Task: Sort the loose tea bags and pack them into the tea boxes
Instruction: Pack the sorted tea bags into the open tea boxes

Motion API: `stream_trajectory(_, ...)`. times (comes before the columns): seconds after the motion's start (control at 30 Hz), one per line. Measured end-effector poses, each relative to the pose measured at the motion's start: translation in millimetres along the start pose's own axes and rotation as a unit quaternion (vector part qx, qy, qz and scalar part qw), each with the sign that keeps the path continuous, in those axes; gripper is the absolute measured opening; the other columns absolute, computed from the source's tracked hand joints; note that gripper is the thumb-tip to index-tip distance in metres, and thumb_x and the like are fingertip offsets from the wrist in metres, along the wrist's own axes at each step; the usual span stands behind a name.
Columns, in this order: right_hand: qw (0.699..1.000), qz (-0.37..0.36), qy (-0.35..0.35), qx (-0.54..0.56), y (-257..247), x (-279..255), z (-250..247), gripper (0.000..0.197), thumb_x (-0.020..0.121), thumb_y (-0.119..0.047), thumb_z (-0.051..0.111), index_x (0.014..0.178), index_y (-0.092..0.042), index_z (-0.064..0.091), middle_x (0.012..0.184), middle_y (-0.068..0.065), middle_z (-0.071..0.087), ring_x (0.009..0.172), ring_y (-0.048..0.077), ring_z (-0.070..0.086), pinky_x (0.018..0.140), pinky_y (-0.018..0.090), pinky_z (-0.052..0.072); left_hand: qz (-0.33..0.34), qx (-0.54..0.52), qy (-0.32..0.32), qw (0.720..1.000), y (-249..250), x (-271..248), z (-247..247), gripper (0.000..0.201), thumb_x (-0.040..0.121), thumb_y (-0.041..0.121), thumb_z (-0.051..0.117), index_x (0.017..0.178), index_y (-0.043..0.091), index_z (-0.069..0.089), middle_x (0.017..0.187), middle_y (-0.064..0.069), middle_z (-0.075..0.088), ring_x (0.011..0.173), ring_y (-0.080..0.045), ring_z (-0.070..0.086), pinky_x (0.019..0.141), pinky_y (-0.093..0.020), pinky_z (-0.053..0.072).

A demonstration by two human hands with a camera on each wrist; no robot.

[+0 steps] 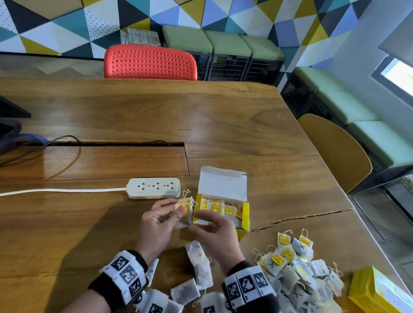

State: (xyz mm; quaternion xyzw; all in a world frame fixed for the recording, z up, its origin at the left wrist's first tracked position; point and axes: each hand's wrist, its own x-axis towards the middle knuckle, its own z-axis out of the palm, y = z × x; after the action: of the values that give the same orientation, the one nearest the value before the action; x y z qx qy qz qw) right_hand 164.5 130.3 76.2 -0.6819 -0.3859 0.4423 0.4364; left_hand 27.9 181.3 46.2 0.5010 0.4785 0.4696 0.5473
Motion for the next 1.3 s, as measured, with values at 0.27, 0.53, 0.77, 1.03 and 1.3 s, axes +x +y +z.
stream_trajectory(0.27, 0.921, 0.083, 0.21, -0.319, 22, 53, -78, 0.046, 0.085, -0.037, 0.069, 0.12, -0.011, 0.055, 0.125, 0.017, 0.046, 0.117, 0.033, 0.047, 0.097, 0.036, 0.04, 0.036, 0.077, -0.085, 0.993, 25, 18, 38, 0.013, 0.085, 0.03, 0.07, 0.075, 0.025, 0.078, 0.076, 0.005, 0.074, 0.078, -0.013, 0.068, 0.07, -0.028, 0.052)
stream_trajectory(0.53, 0.913, 0.142, 0.144, -0.354, 18, 60, -80, 0.077, 0.072, -0.028, 0.082, 0.129, -0.004, 0.037, 0.128, 0.017, 0.039, 0.117, 0.036, 0.05, 0.095, 0.039, 0.043, -0.001, 0.223, -0.164, 0.961, 21, 39, 97, 0.028, 0.089, 0.032, 0.066, 0.065, 0.017, 0.065, 0.068, 0.001, 0.055, 0.068, -0.01, 0.053, 0.059, -0.019, 0.041)
stream_trajectory(0.77, 0.924, 0.133, 0.133, -0.333, 20, 64, -88, 0.033, 0.077, -0.021, 0.071, 0.102, -0.008, 0.053, 0.104, 0.013, 0.063, 0.105, 0.03, 0.059, 0.084, 0.033, 0.048, -0.094, 0.27, -0.164, 0.944, 13, 55, 120, 0.025, 0.088, 0.027, 0.068, 0.08, 0.004, 0.075, 0.081, -0.001, 0.072, 0.081, -0.009, 0.066, 0.063, -0.01, 0.036)
stream_trajectory(1.03, 0.948, 0.139, 0.155, -0.24, 22, 55, -97, 0.011, 0.071, -0.013, 0.068, 0.068, -0.017, 0.057, 0.081, 0.009, 0.07, 0.08, 0.024, 0.068, 0.076, 0.034, 0.058, -0.149, 0.337, -0.171, 0.914, 7, 57, 142, 0.021, 0.083, 0.027, 0.074, 0.086, 0.006, 0.075, 0.09, -0.013, 0.073, 0.091, -0.024, 0.067, 0.07, -0.022, 0.046)
stream_trajectory(1.3, 0.952, 0.139, 0.157, -0.225, 20, 53, -98, 0.02, 0.072, -0.002, 0.067, 0.068, -0.017, 0.054, 0.067, -0.001, 0.06, 0.063, 0.018, 0.065, 0.06, 0.025, 0.056, 0.016, 0.38, -0.163, 0.91, 1, 51, 140, 0.025, 0.081, 0.022, 0.074, 0.097, 0.003, 0.073, 0.096, -0.017, 0.071, 0.095, -0.031, 0.063, 0.083, -0.031, 0.048)
